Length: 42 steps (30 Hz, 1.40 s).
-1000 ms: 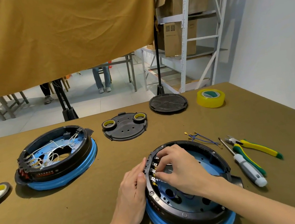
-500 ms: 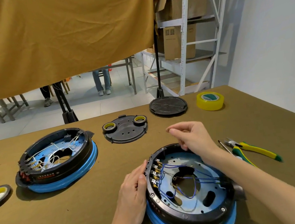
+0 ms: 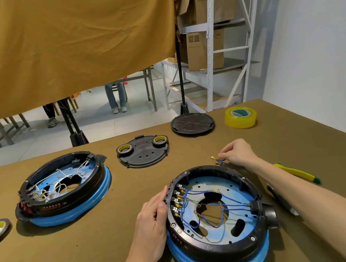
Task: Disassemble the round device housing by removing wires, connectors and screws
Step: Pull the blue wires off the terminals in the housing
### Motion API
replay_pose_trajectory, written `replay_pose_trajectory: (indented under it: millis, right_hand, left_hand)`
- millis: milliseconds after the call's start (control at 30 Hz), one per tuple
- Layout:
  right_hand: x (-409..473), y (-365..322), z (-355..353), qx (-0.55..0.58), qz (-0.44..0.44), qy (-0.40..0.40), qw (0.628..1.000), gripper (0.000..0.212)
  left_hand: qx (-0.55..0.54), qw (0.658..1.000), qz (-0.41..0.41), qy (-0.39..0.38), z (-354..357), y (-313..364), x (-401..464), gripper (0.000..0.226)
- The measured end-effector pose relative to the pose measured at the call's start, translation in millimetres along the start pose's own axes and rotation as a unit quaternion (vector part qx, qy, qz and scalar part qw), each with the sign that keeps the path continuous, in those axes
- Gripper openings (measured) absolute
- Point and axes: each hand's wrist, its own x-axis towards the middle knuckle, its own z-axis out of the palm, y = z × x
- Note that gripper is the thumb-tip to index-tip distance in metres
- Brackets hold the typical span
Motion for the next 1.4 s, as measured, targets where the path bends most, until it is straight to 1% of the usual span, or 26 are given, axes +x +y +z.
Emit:
replay_pose_trajectory:
  millis: [67,133,233,300,367,400,433,500,567,600,700,800,867,967,1067,1200,1300,1400]
  right_hand:
    - [2.0,0.2,3.5,-0.033,-0.001,-0.018,0.999,0.008]
    - [2.2,1.1,4.2,-0.081,-0.008,-0.019,0.997,0.01]
    - [-6.8,-2.9,1.9,-0.138,-0.031,0.004,0.99,0.018]
    - [-18.6,-12.2,-0.4,-0.102,-0.065,0.036,0.992,0.022]
    - [-40.1,-28.4,-2.9,-0.029,-0.12,0.054,0.991,0.018]
    - [-53.4,-37.3,-4.3,-0.004,-0.153,0.045,0.987,0.016]
    - [-67.0,-45.4,-5.0,0.007,-0.185,0.017,0.983,0.015]
    - [-94.2,-57.0,-1.8,-0.004,-0.226,-0.073,0.971,0.014]
    - [-117.2,-61.7,7.0,-0.053,-0.234,-0.142,0.96,0.012]
    - [-125.4,-62.3,12.6,-0.081,-0.236,-0.152,0.956,0.013]
    - [-139.3,-63.2,29.2,-0.136,-0.254,-0.115,0.951,0.017]
    - [-143.3,-64.1,39.1,-0.13,-0.267,-0.087,0.951,0.017]
    - [-142.7,-63.4,42.7,-0.125,-0.267,-0.088,0.951,0.015]
    - [-140.3,-65.8,45.2,-0.113,-0.26,-0.094,0.954,0.013]
    - [-138.0,-69.3,49.4,-0.131,-0.257,-0.097,0.952,0.013]
    - [-137.8,-70.1,53.1,-0.14,-0.261,-0.106,0.949,0.019]
    - [-138.6,-68.9,54.3,-0.141,-0.27,-0.091,0.948,0.018]
    - [-139.9,-66.5,55.6,-0.13,-0.271,-0.084,0.95,0.019]
  left_hand:
    - [-0.005,1.0,0.005,0.001,0.1,-1.4,0.4,0.069]
    - [-0.01,1.0,0.008,0.001,0.2,-2.2,0.4,0.072]
    - [-0.02,1.0,0.009,0.004,0.1,-2.6,0.0,0.07]
    - [-0.024,1.0,0.005,0.006,1.0,-2.9,-0.2,0.061]
    - [-0.034,0.999,-0.003,0.013,1.4,-3.5,0.2,0.048]
    - [-0.04,0.999,-0.008,0.018,1.1,-3.8,0.9,0.041]
    - [-0.049,0.998,-0.012,0.023,1.1,-3.8,2.4,0.037]
    - [-0.064,0.997,-0.013,0.034,1.7,-4.1,6.1,0.035]
    - [-0.071,0.997,-0.007,0.034,2.8,-4.5,10.0,0.038]
    - [-0.076,0.997,-0.003,0.029,3.3,-4.5,12.0,0.041]
    - [-0.095,0.995,0.007,0.01,4.1,-7.6,15.5,0.037]
    - [-0.098,0.995,0.01,0.009,6.3,-11.5,14.8,0.036]
    - [-0.095,0.995,0.011,0.01,7.8,-13.1,13.7,0.037]
    - [-0.096,0.995,0.012,0.011,8.7,-14.2,13.7,0.048]
    - [-0.096,0.995,0.012,0.004,9.6,-16.4,13.5,0.044]
    - [-0.096,0.995,0.012,0.007,10.5,-17.7,13.6,0.044]
    - [-0.1,0.995,0.014,0.009,11.1,-17.5,14.1,0.05]
    - [-0.099,0.995,0.018,0.01,11.3,-17.9,14.2,0.051]
